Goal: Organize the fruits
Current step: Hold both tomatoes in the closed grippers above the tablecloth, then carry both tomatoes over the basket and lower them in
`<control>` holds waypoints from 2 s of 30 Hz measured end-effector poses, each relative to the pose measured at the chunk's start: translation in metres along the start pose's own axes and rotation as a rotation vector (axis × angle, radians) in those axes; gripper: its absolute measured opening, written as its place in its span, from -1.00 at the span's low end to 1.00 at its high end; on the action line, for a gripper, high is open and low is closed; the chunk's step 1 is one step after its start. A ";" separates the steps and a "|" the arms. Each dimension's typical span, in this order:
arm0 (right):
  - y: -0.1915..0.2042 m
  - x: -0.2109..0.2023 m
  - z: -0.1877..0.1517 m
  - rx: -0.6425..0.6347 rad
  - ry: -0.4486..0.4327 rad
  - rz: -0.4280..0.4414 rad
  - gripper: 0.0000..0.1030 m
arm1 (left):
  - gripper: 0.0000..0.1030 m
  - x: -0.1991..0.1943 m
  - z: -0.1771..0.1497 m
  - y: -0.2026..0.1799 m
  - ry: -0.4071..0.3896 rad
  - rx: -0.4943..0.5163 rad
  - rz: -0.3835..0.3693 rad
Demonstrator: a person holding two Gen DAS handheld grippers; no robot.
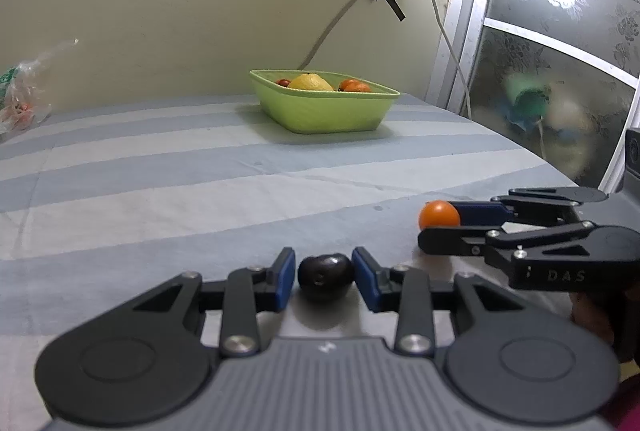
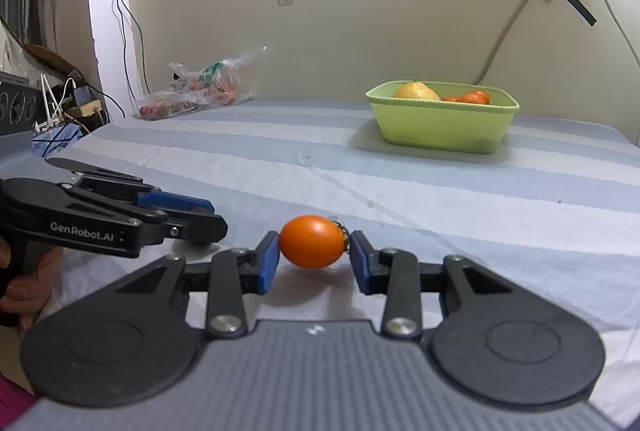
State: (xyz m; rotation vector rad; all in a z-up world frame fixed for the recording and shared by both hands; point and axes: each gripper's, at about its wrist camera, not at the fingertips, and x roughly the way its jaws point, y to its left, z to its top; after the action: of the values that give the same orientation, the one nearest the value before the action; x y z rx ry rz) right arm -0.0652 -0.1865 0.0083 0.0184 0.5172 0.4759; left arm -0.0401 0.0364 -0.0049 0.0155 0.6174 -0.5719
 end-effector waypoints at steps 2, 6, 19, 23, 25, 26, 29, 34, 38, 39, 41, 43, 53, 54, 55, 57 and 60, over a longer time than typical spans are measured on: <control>0.000 -0.001 0.000 0.001 -0.004 0.003 -0.21 | -0.37 0.000 0.000 -0.001 -0.003 -0.004 0.003; -0.002 -0.002 0.000 0.004 -0.008 0.008 -0.21 | -0.41 -0.001 -0.001 -0.002 -0.006 -0.002 0.002; -0.003 -0.002 0.000 0.007 -0.006 0.016 -0.21 | -0.39 0.002 0.000 -0.004 0.006 0.004 -0.003; -0.003 -0.002 0.001 0.009 -0.009 0.020 -0.21 | -0.37 0.003 0.000 -0.006 0.008 0.011 0.002; -0.003 -0.003 0.001 0.008 -0.011 0.020 -0.21 | -0.35 0.004 0.000 -0.007 0.011 0.016 0.008; -0.003 -0.003 0.000 0.006 -0.011 0.020 -0.21 | -0.34 0.003 0.000 -0.008 0.013 0.023 0.012; -0.003 -0.002 0.000 0.002 -0.009 0.025 -0.21 | -0.30 0.002 -0.001 -0.012 0.017 0.046 0.028; -0.006 -0.002 0.002 0.013 -0.009 0.040 -0.21 | -0.44 0.001 -0.001 -0.014 0.017 0.052 0.020; -0.029 0.003 0.012 0.102 0.003 0.082 -0.21 | -0.44 0.004 0.017 -0.007 0.009 0.039 -0.018; -0.036 0.005 0.016 0.109 0.005 0.071 -0.21 | -0.44 0.006 0.028 -0.004 0.000 0.041 -0.029; -0.054 0.008 0.034 0.101 -0.015 0.023 -0.21 | -0.43 0.012 0.050 -0.001 -0.030 0.063 -0.044; -0.076 0.015 0.058 0.089 -0.047 -0.015 -0.21 | -0.43 0.024 0.080 0.003 -0.073 0.103 -0.050; -0.135 0.104 0.128 0.120 -0.049 -0.096 -0.20 | -0.42 0.159 0.204 0.045 -0.022 -0.082 -0.076; -0.136 0.112 0.129 0.110 -0.041 -0.098 -0.19 | -0.42 0.172 0.210 0.050 -0.007 -0.110 -0.086; -0.137 0.121 0.129 0.099 -0.032 -0.101 -0.18 | -0.42 0.184 0.214 0.055 0.008 -0.131 -0.092; -0.139 0.131 0.125 0.074 -0.027 -0.117 -0.11 | -0.41 0.206 0.219 0.061 0.040 -0.157 -0.094; -0.142 0.137 0.123 0.074 -0.041 -0.124 0.07 | -0.31 0.231 0.220 0.068 0.084 -0.193 -0.089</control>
State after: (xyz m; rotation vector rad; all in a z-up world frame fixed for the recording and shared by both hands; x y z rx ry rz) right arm 0.1598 -0.2399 0.0321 0.0666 0.4924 0.3343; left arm 0.2677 -0.0621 0.0375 -0.1710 0.7557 -0.5983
